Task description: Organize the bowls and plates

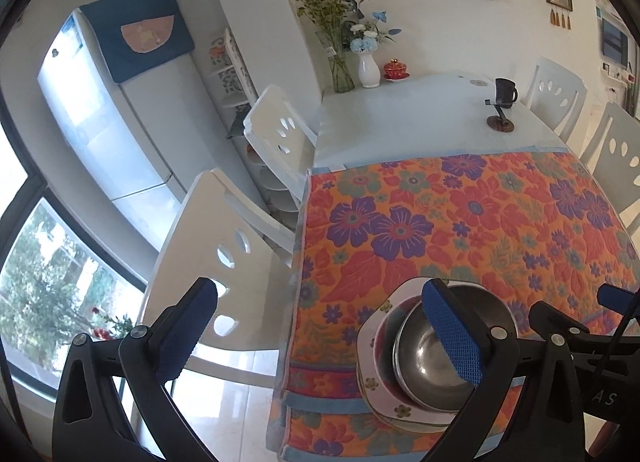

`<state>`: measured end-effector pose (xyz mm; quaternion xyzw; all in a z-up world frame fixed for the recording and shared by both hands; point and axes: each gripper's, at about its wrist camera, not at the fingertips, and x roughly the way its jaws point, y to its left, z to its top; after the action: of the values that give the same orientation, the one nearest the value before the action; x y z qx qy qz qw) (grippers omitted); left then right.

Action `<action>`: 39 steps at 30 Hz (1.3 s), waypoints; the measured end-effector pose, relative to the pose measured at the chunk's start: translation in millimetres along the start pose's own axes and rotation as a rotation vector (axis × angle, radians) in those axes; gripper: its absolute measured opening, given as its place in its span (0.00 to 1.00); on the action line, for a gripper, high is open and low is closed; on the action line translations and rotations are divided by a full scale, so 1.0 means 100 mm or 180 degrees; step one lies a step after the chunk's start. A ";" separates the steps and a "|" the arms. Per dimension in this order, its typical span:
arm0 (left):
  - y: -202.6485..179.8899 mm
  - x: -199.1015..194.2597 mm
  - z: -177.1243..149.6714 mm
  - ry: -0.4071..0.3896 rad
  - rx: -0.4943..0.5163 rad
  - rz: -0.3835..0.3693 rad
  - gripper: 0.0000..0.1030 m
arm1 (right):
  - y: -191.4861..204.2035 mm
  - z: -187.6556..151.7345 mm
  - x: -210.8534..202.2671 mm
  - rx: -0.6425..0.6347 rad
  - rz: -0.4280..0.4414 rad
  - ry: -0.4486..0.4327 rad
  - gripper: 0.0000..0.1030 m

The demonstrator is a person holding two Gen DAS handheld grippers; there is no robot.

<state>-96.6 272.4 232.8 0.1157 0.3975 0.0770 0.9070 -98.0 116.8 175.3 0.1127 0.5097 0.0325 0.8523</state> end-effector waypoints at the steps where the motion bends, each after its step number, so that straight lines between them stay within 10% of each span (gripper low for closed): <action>1: 0.02 0.01 -0.01 0.0006 -0.0008 -0.0017 0.99 | 0.02 0.00 0.00 -0.0008 -0.0010 -0.0005 0.94; 39: 0.05 -0.07 -0.12 -0.0001 -0.0020 -0.0011 0.99 | 0.08 -0.10 0.00 -0.0066 -0.0051 0.0062 0.94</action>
<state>-110.3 276.9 231.5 0.1121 0.3972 0.0766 0.9076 -106.2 125.6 172.8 0.0995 0.5185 0.0320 0.8486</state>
